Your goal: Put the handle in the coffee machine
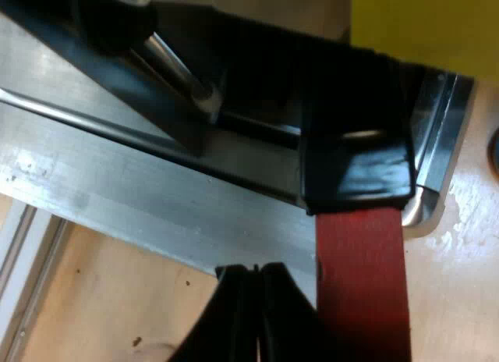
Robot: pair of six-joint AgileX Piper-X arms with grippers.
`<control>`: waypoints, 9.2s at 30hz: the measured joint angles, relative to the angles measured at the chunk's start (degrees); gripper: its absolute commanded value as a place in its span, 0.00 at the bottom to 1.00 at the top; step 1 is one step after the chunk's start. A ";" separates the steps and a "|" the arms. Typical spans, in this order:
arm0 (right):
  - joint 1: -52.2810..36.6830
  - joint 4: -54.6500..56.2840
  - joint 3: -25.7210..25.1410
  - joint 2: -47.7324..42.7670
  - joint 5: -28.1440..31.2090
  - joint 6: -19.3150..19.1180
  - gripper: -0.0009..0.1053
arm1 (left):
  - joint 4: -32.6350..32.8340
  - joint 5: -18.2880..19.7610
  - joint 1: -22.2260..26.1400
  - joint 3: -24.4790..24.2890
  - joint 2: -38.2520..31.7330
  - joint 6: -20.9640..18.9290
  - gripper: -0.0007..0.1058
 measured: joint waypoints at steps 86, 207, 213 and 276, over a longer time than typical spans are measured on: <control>2.22 51.48 10.32 -23.73 -8.37 14.66 0.41 | 21.48 10.07 -7.46 -0.57 -0.10 -1.97 0.01; 12.82 88.69 10.47 -62.99 -20.69 15.25 0.63 | -2.29 -12.96 -4.08 13.69 -24.61 -41.62 0.01; 12.82 90.10 10.47 -62.99 -20.69 15.13 0.63 | -3.42 -13.10 -6.74 13.77 -20.16 -41.62 0.01; 12.82 104.98 10.47 -69.46 -22.02 18.96 0.60 | -3.17 -19.90 -41.29 13.16 -16.95 -48.90 0.01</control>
